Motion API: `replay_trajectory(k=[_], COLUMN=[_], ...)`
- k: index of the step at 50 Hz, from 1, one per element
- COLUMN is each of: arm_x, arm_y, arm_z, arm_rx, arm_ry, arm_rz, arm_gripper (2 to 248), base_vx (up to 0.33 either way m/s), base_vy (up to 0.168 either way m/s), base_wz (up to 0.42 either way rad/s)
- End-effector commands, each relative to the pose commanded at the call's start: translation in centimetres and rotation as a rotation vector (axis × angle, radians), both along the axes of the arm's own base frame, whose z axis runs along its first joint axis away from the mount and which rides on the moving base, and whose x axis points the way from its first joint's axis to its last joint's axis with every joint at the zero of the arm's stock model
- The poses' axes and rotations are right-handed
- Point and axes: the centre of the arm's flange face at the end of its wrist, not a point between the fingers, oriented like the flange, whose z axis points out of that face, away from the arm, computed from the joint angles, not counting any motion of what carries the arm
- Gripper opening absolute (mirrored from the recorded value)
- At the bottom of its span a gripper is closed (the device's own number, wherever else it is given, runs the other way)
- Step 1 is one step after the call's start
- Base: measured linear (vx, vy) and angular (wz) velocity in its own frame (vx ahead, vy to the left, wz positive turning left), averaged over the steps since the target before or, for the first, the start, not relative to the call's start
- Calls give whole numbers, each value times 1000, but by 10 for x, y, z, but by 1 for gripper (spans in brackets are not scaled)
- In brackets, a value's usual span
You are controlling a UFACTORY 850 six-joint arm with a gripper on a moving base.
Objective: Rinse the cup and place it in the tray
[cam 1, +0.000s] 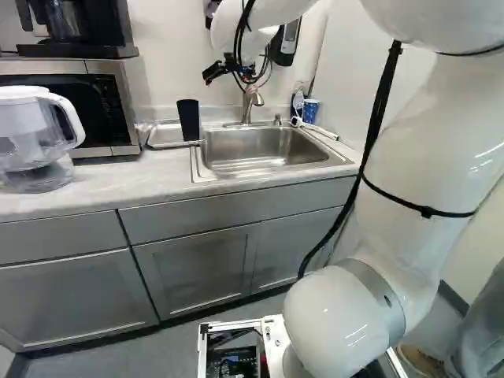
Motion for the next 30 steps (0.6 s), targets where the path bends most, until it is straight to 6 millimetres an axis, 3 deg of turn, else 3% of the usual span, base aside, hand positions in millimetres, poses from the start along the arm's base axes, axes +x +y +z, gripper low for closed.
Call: replay_trajectory(k=[30], arm_x=[-66], arm_y=[-15], arm_z=[-13], arm_rx=[-36], arm_ry=[168], arm_rz=[-8], arm_gripper=[247], base_vx=[0], base_vy=[0], base_wz=[0])
